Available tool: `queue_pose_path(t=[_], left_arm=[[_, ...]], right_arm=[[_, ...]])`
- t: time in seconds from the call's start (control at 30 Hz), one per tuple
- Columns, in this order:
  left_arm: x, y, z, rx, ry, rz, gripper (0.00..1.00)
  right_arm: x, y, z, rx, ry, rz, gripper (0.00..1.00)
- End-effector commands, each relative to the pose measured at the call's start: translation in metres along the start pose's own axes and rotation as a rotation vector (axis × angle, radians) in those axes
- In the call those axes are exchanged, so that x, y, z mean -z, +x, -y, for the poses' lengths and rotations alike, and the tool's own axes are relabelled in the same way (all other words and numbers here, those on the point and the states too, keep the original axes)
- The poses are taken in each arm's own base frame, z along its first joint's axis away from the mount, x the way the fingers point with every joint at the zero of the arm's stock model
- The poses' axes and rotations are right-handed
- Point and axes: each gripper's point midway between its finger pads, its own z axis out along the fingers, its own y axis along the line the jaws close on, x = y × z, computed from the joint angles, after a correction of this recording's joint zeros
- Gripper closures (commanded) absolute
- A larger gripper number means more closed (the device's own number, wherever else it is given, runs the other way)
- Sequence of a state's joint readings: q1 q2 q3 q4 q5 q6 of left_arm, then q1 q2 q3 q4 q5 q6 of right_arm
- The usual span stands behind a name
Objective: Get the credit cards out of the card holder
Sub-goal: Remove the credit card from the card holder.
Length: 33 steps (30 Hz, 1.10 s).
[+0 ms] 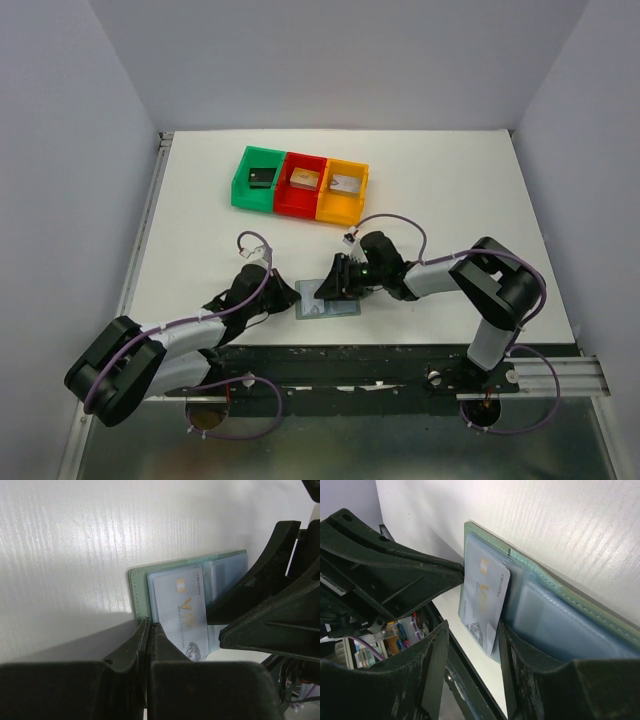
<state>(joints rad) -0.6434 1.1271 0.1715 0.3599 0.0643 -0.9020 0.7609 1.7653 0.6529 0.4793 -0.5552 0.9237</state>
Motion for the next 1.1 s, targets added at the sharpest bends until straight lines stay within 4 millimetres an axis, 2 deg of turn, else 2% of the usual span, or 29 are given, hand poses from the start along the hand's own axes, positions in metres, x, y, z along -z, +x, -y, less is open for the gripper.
queue_pose_path(t=[0.0,0.27,0.5,0.77,1.07], left_arm=[[0.003,0.021,-0.020,0.001,-0.051,-0.058,0.92],[0.008,0.014,-0.015,-0.005,-0.044,-0.034,0.77],[0.014,0.005,-0.013,-0.026,-0.045,0.003,0.73],[0.017,0.005,-0.015,-0.023,-0.052,0.013,0.73],[0.013,0.009,-0.021,-0.022,-0.075,-0.009,0.87]], right_arm=[[-0.003,-0.001,0.000,-0.018,-0.044,0.003,0.48],[-0.004,-0.002,0.002,-0.030,-0.047,0.002,0.48],[-0.004,-0.002,0.002,-0.027,-0.050,-0.002,0.48],[-0.005,-0.001,0.001,-0.025,-0.054,-0.010,0.48],[-0.005,-0.001,-0.004,-0.014,-0.077,-0.020,0.48]])
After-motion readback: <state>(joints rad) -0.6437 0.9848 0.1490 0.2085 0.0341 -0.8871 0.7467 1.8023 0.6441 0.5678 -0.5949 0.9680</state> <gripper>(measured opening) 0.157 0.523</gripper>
